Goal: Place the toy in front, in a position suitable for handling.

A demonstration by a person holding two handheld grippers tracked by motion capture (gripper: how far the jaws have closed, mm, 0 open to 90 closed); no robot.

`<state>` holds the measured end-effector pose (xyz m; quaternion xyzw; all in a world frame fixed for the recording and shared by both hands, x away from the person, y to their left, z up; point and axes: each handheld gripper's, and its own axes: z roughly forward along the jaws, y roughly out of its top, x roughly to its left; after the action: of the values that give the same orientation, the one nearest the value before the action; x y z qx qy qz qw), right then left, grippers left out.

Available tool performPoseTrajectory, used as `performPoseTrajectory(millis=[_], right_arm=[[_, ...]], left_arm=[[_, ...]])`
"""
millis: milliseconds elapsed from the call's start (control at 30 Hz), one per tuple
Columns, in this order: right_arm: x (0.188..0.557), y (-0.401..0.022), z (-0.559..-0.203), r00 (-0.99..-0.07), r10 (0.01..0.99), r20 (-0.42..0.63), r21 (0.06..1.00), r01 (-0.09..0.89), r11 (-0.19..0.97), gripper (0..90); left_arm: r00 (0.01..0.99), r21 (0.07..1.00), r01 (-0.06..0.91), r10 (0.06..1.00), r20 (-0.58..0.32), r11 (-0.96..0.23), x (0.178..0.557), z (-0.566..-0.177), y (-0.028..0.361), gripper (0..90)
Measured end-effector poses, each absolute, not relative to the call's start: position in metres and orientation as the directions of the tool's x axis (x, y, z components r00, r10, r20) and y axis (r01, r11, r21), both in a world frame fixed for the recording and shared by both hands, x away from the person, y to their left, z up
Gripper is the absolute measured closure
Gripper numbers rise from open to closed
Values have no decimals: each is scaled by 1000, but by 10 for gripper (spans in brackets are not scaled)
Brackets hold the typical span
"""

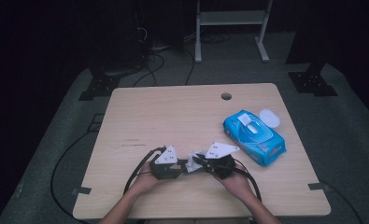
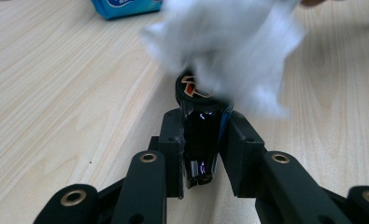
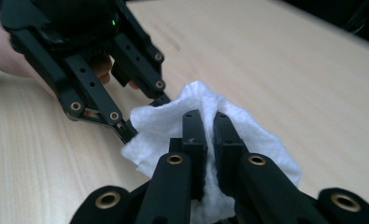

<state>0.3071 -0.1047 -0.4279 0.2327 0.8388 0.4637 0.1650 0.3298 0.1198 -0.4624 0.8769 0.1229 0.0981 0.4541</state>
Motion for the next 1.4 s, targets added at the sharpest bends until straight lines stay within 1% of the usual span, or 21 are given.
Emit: performPoseTrajectory(millis=[67,133,167,200,300,333,367,467,533,600,667,700,800,833,933,1000,1133,1233,1300,1367,1400], right_arm=[[312,-101,-430,-842,537,-51,849,247,467,852],[316,-106,-427,-833,553,-21,843,282,457,852],[319,-116,-426,-805,592,-48,827,301,475,854],[319,-116,-426,-805,592,-48,827,301,475,854],[323,-126,-426,-781,624,23,831,362,423,855],[321,-123,-426,-787,616,16,833,352,428,855],[319,-118,-427,-800,598,39,834,355,421,855],[312,-97,-428,-836,548,44,843,325,429,854],[312,-93,-428,-841,540,28,843,311,439,854],[314,-98,-426,-833,554,15,836,314,450,854],[317,-110,-425,-791,610,-39,825,319,467,855],[321,-120,-424,-771,637,-20,825,347,446,855],[321,-117,-426,-774,633,2,829,355,432,855],[319,-112,-427,-792,609,30,835,355,420,853],[314,-94,-428,-828,560,23,842,319,436,848],[314,-93,-427,-835,550,12,838,308,450,849],[320,-117,-425,-783,621,-36,827,326,459,850],[323,-135,-424,-739,673,-20,827,366,426,850],[321,-132,-425,-743,669,-12,831,365,419,850],[319,-122,-427,-779,626,30,836,362,412,848],[317,-115,-428,-793,609,18,837,345,425,847]], left_arm=[[949,824,137,311,49,-550,330,-463,122,709],[949,826,135,311,50,-547,329,-463,122,710],[950,825,129,308,57,-551,329,-463,122,711],[949,825,130,309,56,-550,329,-463,122,711],[950,826,134,308,50,-548,329,-463,121,710],[950,825,129,307,56,-550,328,-463,121,710],[949,822,130,310,60,-554,327,-463,121,710],[948,828,136,314,50,-543,326,-464,122,711],[948,831,143,316,42,-537,327,-464,123,711],[948,830,144,315,40,-539,328,-464,123,711],[948,832,152,318,31,-534,328,-464,123,711],[948,833,153,318,29,-532,328,-464,123,711],[950,831,144,312,37,-537,329,-464,122,711],[949,830,147,313,34,-538,329,-464,122,711],[949,826,142,313,43,-546,328,-463,123,711],[949,824,141,313,46,-549,328,-463,123,711],[949,823,143,313,44,-550,328,-463,123,711],[951,824,142,308,41,-549,329,-463,122,711],[951,822,141,305,42,-552,329,-462,122,711],[951,822,143,307,41,-551,329,-462,122,711],[951,822,147,308,36,-550,329,-462,123,711]])
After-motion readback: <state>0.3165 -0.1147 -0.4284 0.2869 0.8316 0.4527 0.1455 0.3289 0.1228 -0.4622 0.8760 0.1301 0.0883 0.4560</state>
